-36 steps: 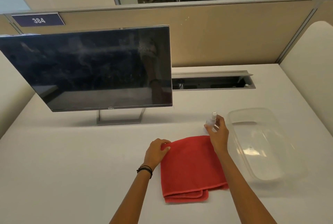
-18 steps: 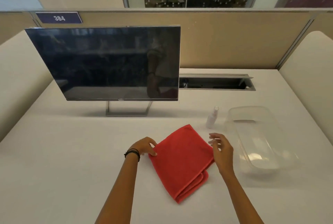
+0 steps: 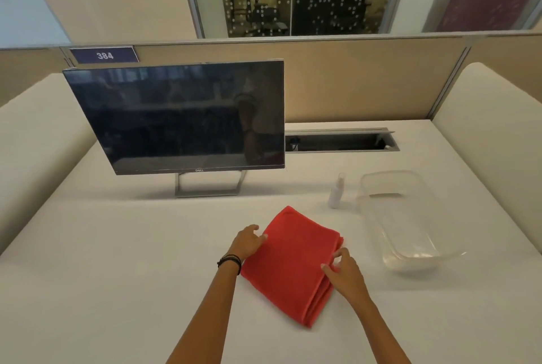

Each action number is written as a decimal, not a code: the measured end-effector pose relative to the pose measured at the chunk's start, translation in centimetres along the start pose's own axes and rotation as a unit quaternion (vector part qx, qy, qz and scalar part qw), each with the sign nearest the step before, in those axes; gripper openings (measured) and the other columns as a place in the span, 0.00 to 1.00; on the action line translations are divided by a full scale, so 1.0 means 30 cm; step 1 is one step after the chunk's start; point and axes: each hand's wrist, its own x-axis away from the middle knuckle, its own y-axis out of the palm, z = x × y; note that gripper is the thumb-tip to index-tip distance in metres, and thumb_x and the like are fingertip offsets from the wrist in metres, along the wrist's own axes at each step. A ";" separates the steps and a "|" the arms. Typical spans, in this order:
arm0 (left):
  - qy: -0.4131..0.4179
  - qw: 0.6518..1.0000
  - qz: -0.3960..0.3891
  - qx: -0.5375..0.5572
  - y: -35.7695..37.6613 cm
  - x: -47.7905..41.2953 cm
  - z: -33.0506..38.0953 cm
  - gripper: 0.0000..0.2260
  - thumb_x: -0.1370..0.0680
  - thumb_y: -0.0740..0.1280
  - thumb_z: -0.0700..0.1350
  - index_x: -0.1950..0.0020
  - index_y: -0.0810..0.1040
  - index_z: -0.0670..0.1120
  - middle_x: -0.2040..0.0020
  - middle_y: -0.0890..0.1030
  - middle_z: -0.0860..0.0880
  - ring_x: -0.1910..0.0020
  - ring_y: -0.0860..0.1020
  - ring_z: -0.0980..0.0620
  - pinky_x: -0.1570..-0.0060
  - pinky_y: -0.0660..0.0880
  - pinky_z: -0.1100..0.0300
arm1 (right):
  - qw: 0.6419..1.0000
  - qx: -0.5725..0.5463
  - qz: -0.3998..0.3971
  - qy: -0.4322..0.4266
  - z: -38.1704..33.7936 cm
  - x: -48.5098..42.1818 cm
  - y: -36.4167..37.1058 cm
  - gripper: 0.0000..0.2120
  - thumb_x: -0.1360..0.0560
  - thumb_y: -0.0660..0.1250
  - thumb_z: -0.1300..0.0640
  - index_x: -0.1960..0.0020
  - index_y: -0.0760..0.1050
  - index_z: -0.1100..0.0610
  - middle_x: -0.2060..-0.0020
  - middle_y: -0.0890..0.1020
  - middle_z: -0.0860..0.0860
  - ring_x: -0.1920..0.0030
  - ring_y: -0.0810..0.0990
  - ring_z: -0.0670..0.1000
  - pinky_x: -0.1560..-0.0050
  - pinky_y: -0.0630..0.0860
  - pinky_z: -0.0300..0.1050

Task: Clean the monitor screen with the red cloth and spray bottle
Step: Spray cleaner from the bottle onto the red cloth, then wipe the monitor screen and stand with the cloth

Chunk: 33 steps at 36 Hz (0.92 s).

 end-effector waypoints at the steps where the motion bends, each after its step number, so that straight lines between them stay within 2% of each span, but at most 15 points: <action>1: 0.003 1.000 -0.001 0.002 0.006 0.002 0.003 0.24 0.22 0.62 0.51 0.29 0.63 0.44 0.34 0.73 0.41 0.36 0.73 0.43 0.34 0.68 0.51 | 1.000 0.008 -0.013 0.010 -0.005 0.006 0.008 0.17 0.29 0.71 0.53 0.48 0.66 0.55 0.55 0.78 0.55 0.58 0.78 0.52 0.61 0.72 0.41; 5: 0.010 1.000 -0.002 -0.004 0.022 0.007 0.012 0.25 0.23 0.63 0.49 0.28 0.61 0.45 0.38 0.76 0.41 0.39 0.75 0.43 0.37 0.69 0.52 | 0.998 0.028 -0.041 0.031 -0.024 0.035 0.046 0.30 0.30 0.70 0.48 0.35 0.60 0.54 0.45 0.77 0.55 0.44 0.78 0.57 0.46 0.75 0.49; 8: 0.021 1.000 -0.004 -0.022 0.026 0.020 0.015 0.25 0.23 0.64 0.46 0.28 0.61 0.46 0.40 0.77 0.41 0.41 0.76 0.43 0.39 0.70 0.53 | 0.998 0.047 -0.048 0.020 -0.031 0.058 0.062 0.37 0.29 0.70 0.51 0.28 0.53 0.52 0.38 0.73 0.55 0.39 0.75 0.56 0.42 0.72 0.49; 11: 0.047 0.998 0.003 -0.040 0.032 0.061 0.024 0.25 0.24 0.66 0.44 0.28 0.62 0.47 0.42 0.78 0.42 0.44 0.77 0.45 0.41 0.71 0.54 | 0.997 0.052 -0.052 -0.014 -0.030 0.083 0.047 0.39 0.29 0.70 0.56 0.25 0.50 0.50 0.36 0.70 0.54 0.38 0.73 0.54 0.42 0.72 0.47; 15: 0.062 0.997 0.025 -0.040 0.033 0.091 0.020 0.24 0.25 0.65 0.40 0.29 0.64 0.47 0.44 0.78 0.42 0.47 0.77 0.46 0.44 0.72 0.56 | 0.998 0.029 -0.054 -0.031 -0.035 0.098 0.049 0.37 0.28 0.69 0.62 0.26 0.54 0.52 0.37 0.71 0.56 0.38 0.73 0.54 0.41 0.70 0.44; 19: 0.070 0.997 0.016 -0.033 0.027 0.099 0.021 0.24 0.24 0.63 0.36 0.30 0.63 0.48 0.45 0.77 0.41 0.50 0.75 0.48 0.47 0.72 0.58 | 0.999 -0.002 -0.029 -0.045 -0.029 0.093 0.042 0.33 0.29 0.67 0.68 0.28 0.60 0.56 0.37 0.73 0.57 0.37 0.73 0.55 0.37 0.68 0.46; 24: 0.084 0.995 -0.029 -0.047 0.003 0.102 0.002 0.24 0.24 0.61 0.34 0.31 0.63 0.51 0.40 0.74 0.41 0.50 0.74 0.48 0.49 0.74 0.58 | 0.998 0.019 -0.038 -0.041 -0.035 0.080 0.031 0.27 0.28 0.66 0.67 0.31 0.66 0.56 0.35 0.73 0.54 0.35 0.72 0.54 0.35 0.68 0.46; 29: 0.110 0.991 -0.001 -0.080 -0.003 0.096 0.003 0.21 0.25 0.64 0.34 0.32 0.70 0.46 0.34 0.70 0.44 0.38 0.72 0.46 0.38 0.69 0.58 | 0.997 0.053 -0.034 -0.044 -0.033 0.051 0.007 0.22 0.26 0.66 0.64 0.33 0.69 0.57 0.35 0.73 0.54 0.34 0.70 0.54 0.34 0.64 0.44; 33: 0.113 0.988 0.033 -0.097 -0.018 0.104 0.003 0.18 0.25 0.64 0.35 0.35 0.73 0.44 0.35 0.72 0.42 0.37 0.71 0.45 0.34 0.67 0.57 | 0.996 0.053 -0.012 -0.063 -0.046 0.034 -0.010 0.18 0.27 0.68 0.62 0.38 0.73 0.58 0.40 0.77 0.55 0.38 0.74 0.55 0.37 0.67 0.44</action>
